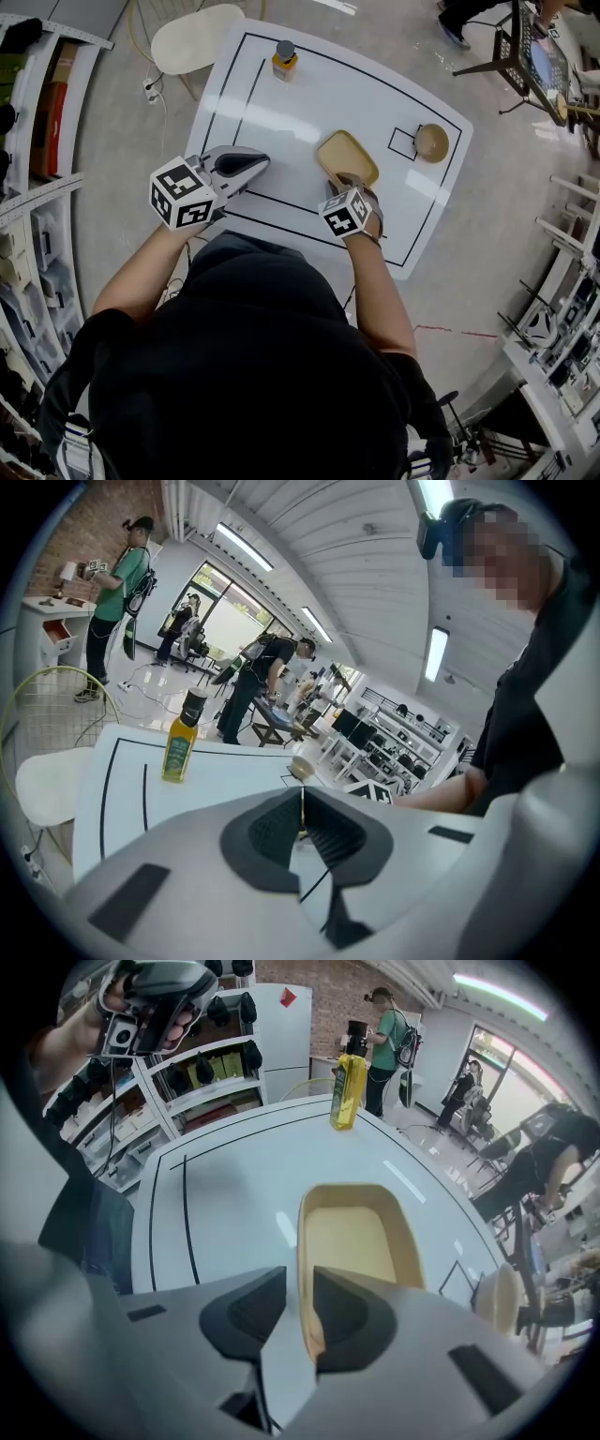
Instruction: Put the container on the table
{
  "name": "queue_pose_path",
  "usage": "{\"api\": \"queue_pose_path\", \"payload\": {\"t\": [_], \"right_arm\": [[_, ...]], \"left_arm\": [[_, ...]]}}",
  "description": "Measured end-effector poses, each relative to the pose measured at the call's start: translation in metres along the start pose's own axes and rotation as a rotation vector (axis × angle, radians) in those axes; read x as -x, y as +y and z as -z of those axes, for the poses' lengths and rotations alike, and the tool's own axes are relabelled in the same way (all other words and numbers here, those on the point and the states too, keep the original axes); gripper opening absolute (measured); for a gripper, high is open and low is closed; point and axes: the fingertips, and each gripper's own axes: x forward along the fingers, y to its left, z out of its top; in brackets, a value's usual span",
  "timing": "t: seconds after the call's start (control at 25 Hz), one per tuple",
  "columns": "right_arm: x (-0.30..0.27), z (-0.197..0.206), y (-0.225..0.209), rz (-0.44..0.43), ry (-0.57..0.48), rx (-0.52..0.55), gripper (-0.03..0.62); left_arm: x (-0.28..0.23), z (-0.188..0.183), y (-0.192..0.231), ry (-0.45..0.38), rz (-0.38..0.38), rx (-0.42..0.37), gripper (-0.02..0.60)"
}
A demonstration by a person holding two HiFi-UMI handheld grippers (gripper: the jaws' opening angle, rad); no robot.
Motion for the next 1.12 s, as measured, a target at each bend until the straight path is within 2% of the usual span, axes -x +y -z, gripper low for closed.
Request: {"api": "queue_pose_path", "payload": {"t": [0.64,1.12], "right_arm": [[0.047,0.002,0.002,0.034,-0.071,-0.051,0.092],[0.082,0.002,-0.004,0.058,-0.118,-0.056,0.092]], "left_arm": [[0.004,-0.016,-0.039,-0.023,0.022,-0.074,0.011],[0.011,-0.041,-0.074,-0.046,0.022,-0.149,0.011]]}}
